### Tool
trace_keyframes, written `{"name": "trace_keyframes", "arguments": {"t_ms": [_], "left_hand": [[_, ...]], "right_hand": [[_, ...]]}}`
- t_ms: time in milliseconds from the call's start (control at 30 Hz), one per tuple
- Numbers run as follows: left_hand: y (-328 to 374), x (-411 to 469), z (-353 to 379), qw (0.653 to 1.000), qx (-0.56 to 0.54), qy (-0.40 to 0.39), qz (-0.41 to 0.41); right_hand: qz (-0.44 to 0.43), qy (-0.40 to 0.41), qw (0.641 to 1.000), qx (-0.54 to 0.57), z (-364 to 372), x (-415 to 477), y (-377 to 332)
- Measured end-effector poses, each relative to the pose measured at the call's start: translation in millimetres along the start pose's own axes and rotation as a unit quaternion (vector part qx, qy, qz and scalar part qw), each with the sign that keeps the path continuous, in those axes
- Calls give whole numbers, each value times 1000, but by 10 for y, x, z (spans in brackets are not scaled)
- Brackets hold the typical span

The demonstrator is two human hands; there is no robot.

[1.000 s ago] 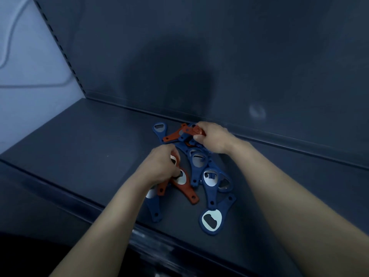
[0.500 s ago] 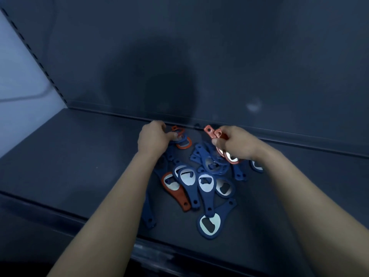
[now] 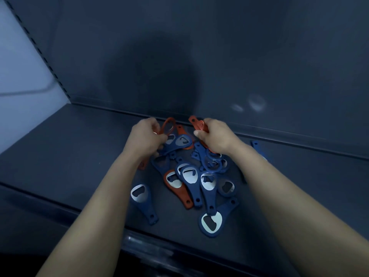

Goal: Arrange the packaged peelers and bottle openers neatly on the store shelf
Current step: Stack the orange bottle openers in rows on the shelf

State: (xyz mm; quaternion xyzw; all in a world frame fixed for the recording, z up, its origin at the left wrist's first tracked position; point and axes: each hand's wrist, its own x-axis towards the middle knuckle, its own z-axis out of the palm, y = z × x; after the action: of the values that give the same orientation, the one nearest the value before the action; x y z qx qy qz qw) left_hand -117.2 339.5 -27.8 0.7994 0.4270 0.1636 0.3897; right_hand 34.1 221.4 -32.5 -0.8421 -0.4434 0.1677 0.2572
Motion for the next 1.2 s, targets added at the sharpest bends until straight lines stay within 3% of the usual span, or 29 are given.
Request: {"name": "trace_keyframes", "arguments": {"t_ms": [133, 400, 667, 800, 933, 1067, 1200], "left_hand": [[-59, -292, -99, 996, -55, -63, -15], [-125, -714, 16, 989, -2, -120, -90], [-77, -723, 111, 990, 18, -88, -113], [-103, -718, 112, 991, 16, -57, -123], [-160, -723, 131, 992, 34, -45, -116], [-149, -718, 153, 989, 78, -45, -115], [-166, -654, 52, 985, 34, -51, -159]], "right_hand": [[18, -5, 1000, -8, 131, 151, -155], [61, -33, 998, -5, 304, 149, -288], [80, -85, 993, 21, 222, -3, -114], [83, -25, 990, 108, 181, -23, 7], [97, 23, 992, 83, 190, 37, -3], [77, -14, 997, 15, 325, 86, -165], [88, -31, 996, 10, 377, 77, -248]]}}
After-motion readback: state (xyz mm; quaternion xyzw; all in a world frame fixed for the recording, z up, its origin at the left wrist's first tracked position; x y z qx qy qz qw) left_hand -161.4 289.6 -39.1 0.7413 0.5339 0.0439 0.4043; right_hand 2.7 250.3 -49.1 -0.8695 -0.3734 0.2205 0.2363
